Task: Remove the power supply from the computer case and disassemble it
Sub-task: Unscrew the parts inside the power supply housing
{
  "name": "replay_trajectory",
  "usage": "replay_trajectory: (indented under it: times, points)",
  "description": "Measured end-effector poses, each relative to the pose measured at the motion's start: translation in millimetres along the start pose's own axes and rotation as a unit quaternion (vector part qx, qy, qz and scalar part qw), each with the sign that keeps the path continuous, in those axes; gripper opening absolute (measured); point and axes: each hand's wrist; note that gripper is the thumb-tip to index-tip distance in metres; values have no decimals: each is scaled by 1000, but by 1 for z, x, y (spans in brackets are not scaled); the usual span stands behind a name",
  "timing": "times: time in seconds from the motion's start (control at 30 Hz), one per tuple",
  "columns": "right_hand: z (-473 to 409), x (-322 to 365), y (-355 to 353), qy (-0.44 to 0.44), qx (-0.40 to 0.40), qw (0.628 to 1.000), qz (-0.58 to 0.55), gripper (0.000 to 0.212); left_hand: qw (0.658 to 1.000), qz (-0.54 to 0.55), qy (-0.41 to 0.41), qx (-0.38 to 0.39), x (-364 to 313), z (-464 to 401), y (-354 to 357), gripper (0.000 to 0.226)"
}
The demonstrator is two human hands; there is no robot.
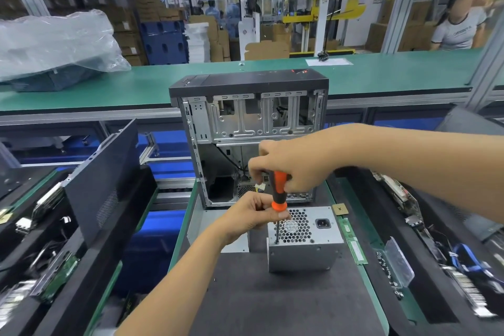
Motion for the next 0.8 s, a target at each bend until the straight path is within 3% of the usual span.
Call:
replay_trajectory:
  times: [0.07, 0.13, 0.2, 0.27, 0.33, 0.43, 0.6, 0.67, 0.8]
  points:
    - [2, -2, -3, 3, 15, 999, -35, 52, 1000, 4, 2, 5, 0, 0, 0, 13]
    - [1, 3, 0, 52, -10, 998, 24, 64, 1000, 6, 2, 9, -1, -1, 0, 5]
    - [-2, 6, 7, 87, -37, 993, 72, 57, 1000, -1, -7, 10, 1, -3, -1, 15]
    - [-5, 4, 12, 56, -32, 994, 89, 38, 1000, -14, -12, 6, 1, -3, 0, 29]
    - [-1, 0, 9, 12, 12, 999, 39, 18, 1000, -11, -10, 6, 1, -2, 0, 28]
    - [2, -3, 5, 15, 10, 1000, -16, 49, 1000, -3, -1, 4, -2, -1, 0, 15]
    - [-6, -2, 16, 35, -58, 996, 51, 41, 999, -40, -25, 15, 7, -1, -7, 29]
    - [-6, -3, 16, 24, -61, 997, 50, 36, 994, -94, -28, 37, 15, 0, -9, 17]
    - [-4, -6, 15, 37, -51, 998, 28, 34, 975, -209, -37, 66, 28, 2, -4, 26]
Point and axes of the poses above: each hand's wrist, its own z-axis away from the middle knuckle, its own y-axis out of the palm, x = y × z, and after that the axes turned 1 degree about x, right-handed
